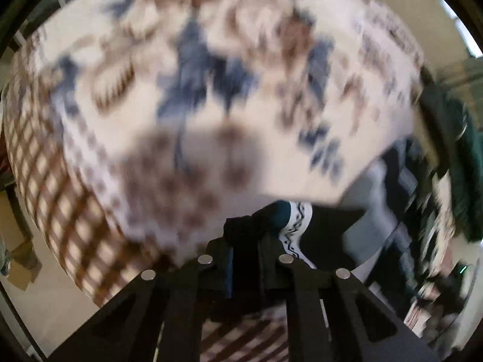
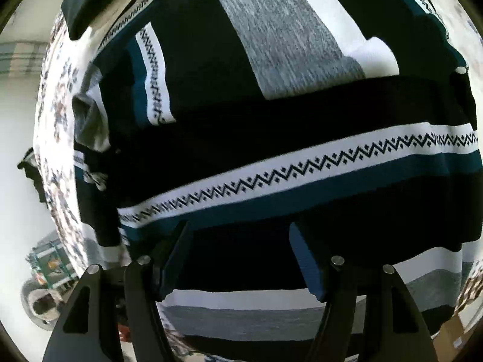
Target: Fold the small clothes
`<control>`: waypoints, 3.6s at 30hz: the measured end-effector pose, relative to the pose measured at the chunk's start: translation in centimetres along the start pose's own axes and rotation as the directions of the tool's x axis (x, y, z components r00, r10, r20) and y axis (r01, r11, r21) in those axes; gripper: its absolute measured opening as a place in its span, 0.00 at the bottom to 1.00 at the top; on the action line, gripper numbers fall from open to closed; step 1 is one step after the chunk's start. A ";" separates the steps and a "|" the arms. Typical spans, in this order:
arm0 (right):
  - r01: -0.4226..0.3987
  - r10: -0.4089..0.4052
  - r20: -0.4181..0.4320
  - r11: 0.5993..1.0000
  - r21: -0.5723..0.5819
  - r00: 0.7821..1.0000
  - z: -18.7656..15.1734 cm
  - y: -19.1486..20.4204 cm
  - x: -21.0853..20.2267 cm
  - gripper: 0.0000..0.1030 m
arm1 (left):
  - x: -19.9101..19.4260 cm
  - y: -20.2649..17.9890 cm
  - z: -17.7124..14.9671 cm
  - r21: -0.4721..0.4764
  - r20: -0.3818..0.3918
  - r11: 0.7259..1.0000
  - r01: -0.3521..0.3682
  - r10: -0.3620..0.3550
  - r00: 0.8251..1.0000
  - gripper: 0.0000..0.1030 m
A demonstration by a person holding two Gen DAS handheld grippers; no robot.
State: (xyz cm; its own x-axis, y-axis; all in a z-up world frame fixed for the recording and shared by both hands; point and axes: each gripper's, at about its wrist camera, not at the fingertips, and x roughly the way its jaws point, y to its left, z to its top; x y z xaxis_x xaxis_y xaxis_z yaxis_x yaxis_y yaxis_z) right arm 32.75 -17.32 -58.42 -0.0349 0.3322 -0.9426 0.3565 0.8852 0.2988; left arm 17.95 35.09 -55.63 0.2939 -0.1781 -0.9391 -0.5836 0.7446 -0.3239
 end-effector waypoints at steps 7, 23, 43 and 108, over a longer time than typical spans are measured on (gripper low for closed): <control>-0.007 0.007 0.049 1.000 -0.009 0.999 0.0 1.8 0.6 0.67 | -6.7 2.1 8.2 -0.102 0.257 0.993 0.054 -0.027 0.966 0.09; -0.111 0.121 0.153 0.991 -0.072 0.981 2.8 12.8 1.3 0.67 | 0.6 5.9 13.1 -0.237 0.129 0.971 -0.008 0.039 0.991 0.32; -0.330 0.222 0.333 0.889 0.317 0.917 2.2 -5.8 -8.0 0.69 | -2.3 -16.2 9.3 0.349 0.365 0.871 -0.347 0.214 0.906 0.74; -0.732 0.517 0.555 0.236 0.639 0.652 1.5 -31.6 -2.2 0.44 | 26.3 -73.5 -20.3 0.913 -0.404 0.154 0.377 0.220 0.888 0.53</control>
State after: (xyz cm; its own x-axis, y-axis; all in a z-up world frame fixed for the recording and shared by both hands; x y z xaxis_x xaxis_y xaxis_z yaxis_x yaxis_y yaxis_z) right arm 23.01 -46.49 -66.04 0.6797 0.4934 -0.5426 0.7066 -0.2424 0.6648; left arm 53.24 -37.43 -58.88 -0.1732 -0.2537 -0.9517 0.7120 0.6354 -0.2989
